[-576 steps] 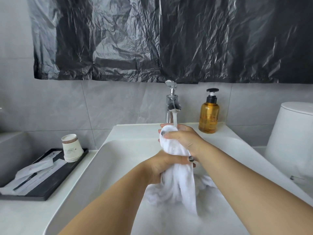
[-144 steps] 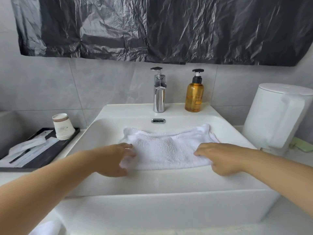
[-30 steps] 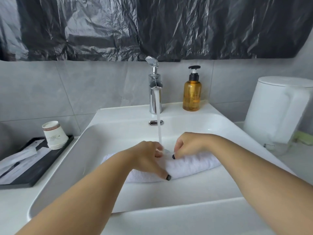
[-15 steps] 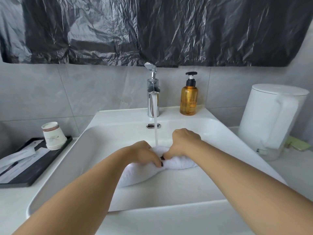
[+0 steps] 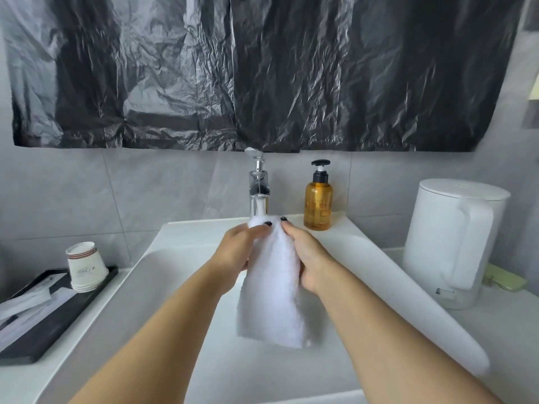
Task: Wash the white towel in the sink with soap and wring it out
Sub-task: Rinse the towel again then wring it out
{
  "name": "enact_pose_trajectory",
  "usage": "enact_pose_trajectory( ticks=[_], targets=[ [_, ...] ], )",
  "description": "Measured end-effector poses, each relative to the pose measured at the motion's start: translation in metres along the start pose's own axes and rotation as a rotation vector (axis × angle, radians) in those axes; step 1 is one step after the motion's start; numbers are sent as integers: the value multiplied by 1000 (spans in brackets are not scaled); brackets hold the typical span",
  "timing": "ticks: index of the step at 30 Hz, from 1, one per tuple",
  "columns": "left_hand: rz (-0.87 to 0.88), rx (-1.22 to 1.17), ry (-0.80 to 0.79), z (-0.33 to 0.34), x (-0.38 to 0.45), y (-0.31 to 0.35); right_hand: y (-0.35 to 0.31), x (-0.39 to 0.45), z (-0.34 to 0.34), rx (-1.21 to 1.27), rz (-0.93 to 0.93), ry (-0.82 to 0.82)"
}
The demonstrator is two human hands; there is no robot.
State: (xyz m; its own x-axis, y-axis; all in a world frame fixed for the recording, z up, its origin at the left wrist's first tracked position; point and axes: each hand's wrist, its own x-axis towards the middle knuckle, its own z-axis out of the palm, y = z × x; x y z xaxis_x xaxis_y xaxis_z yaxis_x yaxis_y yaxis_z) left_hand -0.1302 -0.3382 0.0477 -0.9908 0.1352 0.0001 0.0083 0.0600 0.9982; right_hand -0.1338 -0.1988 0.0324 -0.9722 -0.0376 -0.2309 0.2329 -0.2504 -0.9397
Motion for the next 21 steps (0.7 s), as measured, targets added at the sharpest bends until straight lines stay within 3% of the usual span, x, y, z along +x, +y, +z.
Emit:
enact_pose_trajectory(
  ticks=[5,7,9,11,14,17,19,21],
  targets=[
    [37,-45,316,-18,9,-8,3,3,18,-388,-441,194],
    [27,-92,377,-24,10,-9,0,-1,28,-482,-561,216],
    [40,-129,365,-31,11,-12,-5,-6,33,-418,-575,186],
    [61,-191,255,-35,11,-15,-13,-9,37,-228,-512,141],
    [82,-272,-68,-41,11,-22,-23,-9,41,21,-419,80],
    [78,-174,-355,-36,-1,-20,-23,0,39,78,-435,209],
    [67,-78,-437,-26,-7,-19,-17,7,35,106,-442,336],
    [73,56,-418,-15,-7,-20,-7,10,30,41,-410,361]
  ],
)
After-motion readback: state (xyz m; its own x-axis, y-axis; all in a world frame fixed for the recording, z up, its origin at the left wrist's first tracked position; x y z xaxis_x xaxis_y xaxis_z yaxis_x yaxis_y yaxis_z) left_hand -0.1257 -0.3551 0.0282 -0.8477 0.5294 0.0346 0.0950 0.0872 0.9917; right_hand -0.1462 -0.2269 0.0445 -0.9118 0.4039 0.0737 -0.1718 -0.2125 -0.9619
